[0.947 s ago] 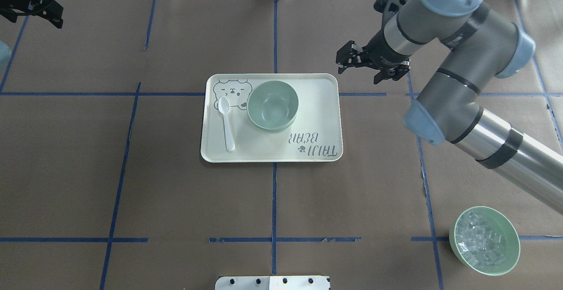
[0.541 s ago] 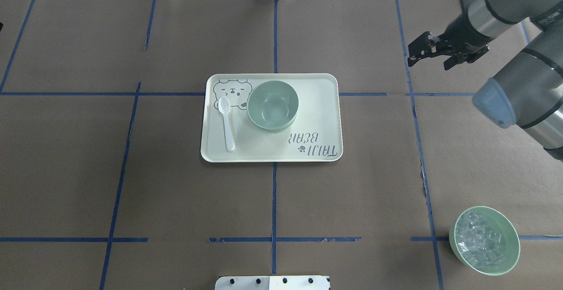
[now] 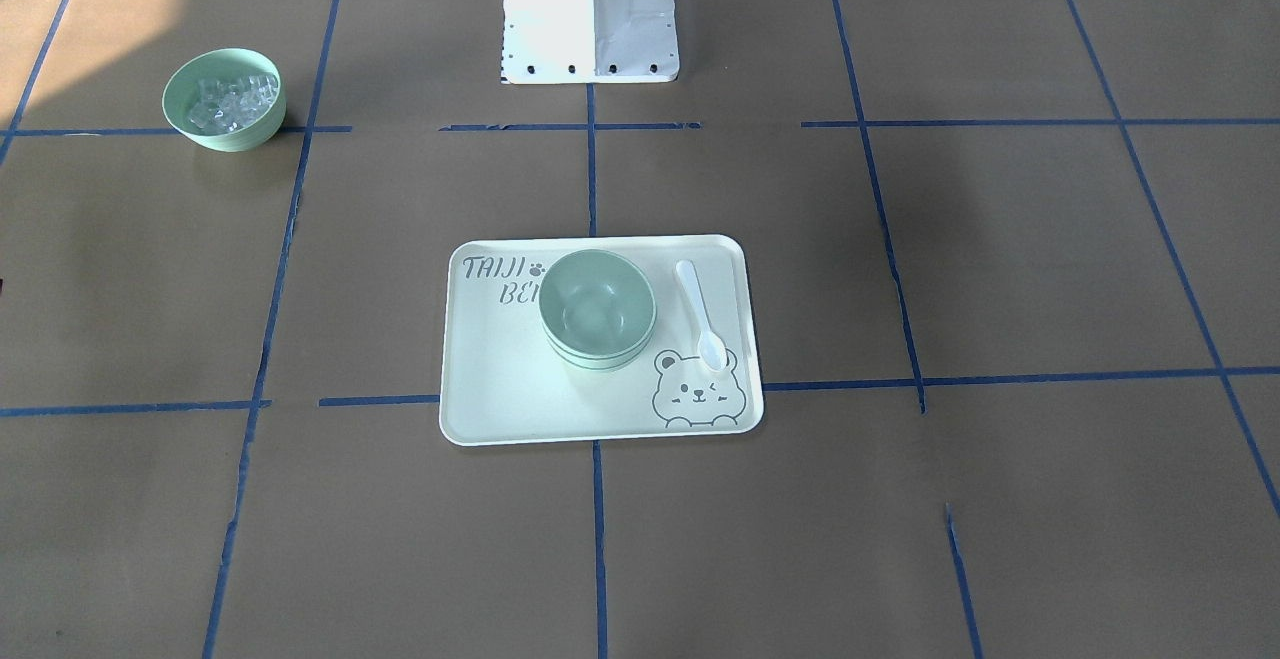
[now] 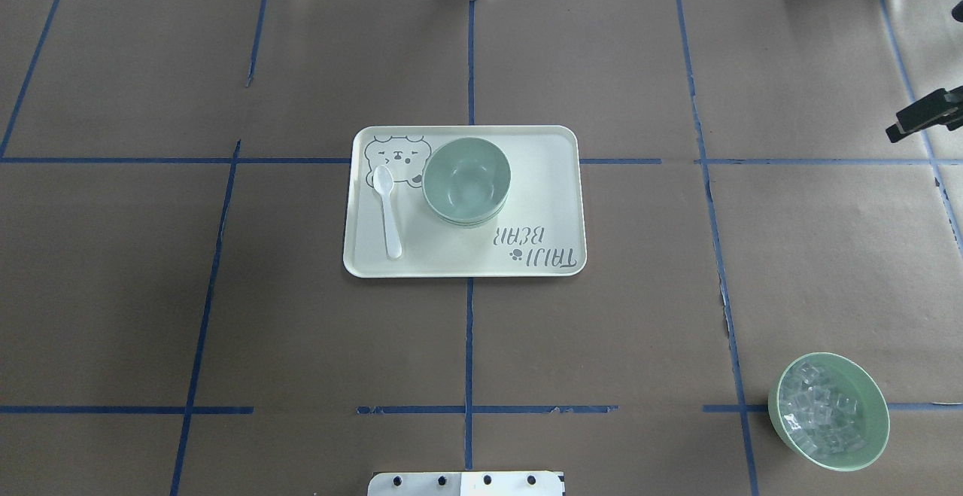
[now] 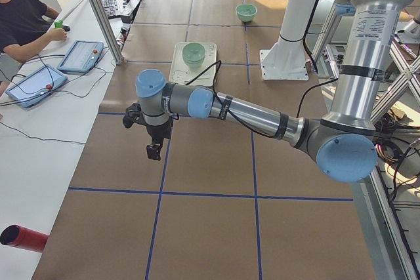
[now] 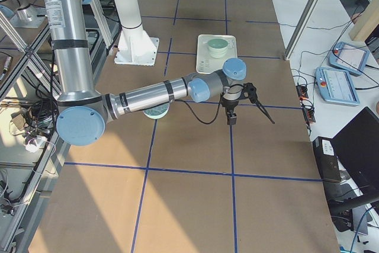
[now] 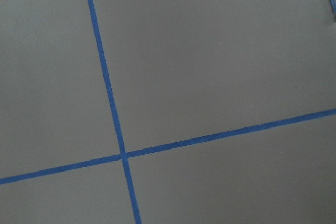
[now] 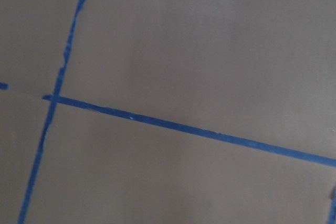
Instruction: Stack green bowls together
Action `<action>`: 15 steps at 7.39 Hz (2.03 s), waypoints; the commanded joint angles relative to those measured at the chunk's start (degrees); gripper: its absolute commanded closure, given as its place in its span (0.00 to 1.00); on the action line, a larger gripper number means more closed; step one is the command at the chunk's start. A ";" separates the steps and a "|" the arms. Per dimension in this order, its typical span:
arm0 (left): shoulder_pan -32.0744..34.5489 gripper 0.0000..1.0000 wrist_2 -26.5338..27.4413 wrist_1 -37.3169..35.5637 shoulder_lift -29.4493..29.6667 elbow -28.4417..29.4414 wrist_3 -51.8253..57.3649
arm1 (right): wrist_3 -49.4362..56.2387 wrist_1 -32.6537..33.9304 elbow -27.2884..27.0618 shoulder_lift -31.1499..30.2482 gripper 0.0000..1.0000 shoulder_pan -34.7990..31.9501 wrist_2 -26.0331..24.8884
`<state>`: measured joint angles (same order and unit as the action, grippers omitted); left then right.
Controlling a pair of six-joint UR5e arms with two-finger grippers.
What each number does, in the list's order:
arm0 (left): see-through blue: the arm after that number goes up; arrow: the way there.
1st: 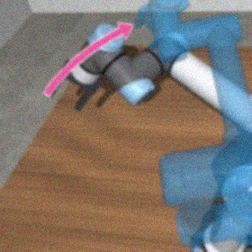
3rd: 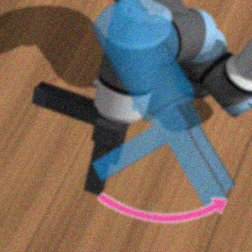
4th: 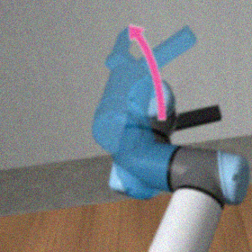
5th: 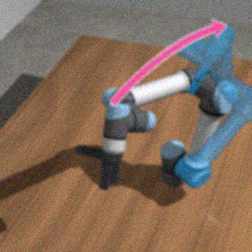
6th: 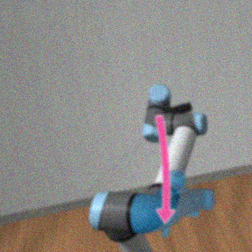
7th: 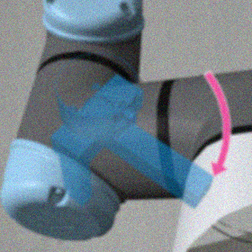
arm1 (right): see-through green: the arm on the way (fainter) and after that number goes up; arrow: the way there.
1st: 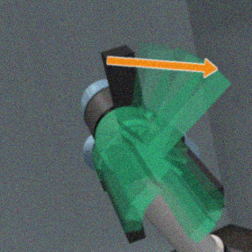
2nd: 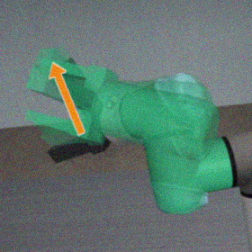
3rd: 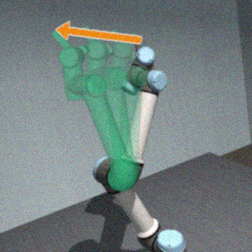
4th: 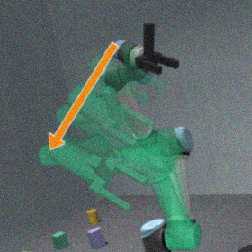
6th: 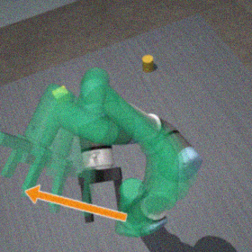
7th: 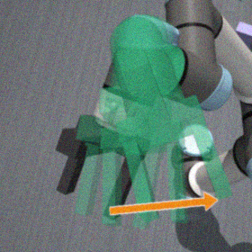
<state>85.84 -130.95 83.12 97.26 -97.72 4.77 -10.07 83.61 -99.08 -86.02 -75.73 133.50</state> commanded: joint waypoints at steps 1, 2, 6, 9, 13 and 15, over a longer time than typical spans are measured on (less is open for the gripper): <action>2.49 0.00 -0.18 0.02 -3.47 1.83 2.97 | 13.01 2.15 1.69 -4.93 0.00 -6.51 0.10; 2.49 0.00 -0.62 0.02 -4.61 2.27 3.06 | 16.62 5.83 1.70 -5.99 0.00 -9.41 1.05; 4.16 0.00 -3.17 -0.15 -8.39 2.54 2.97 | 16.57 5.25 5.21 -5.55 0.00 -10.85 1.59; 4.52 0.00 -3.35 0.28 -10.60 2.18 2.97 | 15.87 5.77 5.13 -6.62 0.00 -13.47 2.29; 4.95 0.00 -3.52 0.20 -10.60 2.01 2.97 | 15.26 6.22 5.30 -7.23 0.00 -15.42 3.35; 5.04 0.00 -3.52 0.20 -10.51 1.92 2.97 | 14.99 6.21 5.30 -7.32 0.00 -15.59 4.83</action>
<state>90.79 -134.47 83.32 86.71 -95.77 7.73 5.12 89.78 -93.83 -93.29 -91.20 137.24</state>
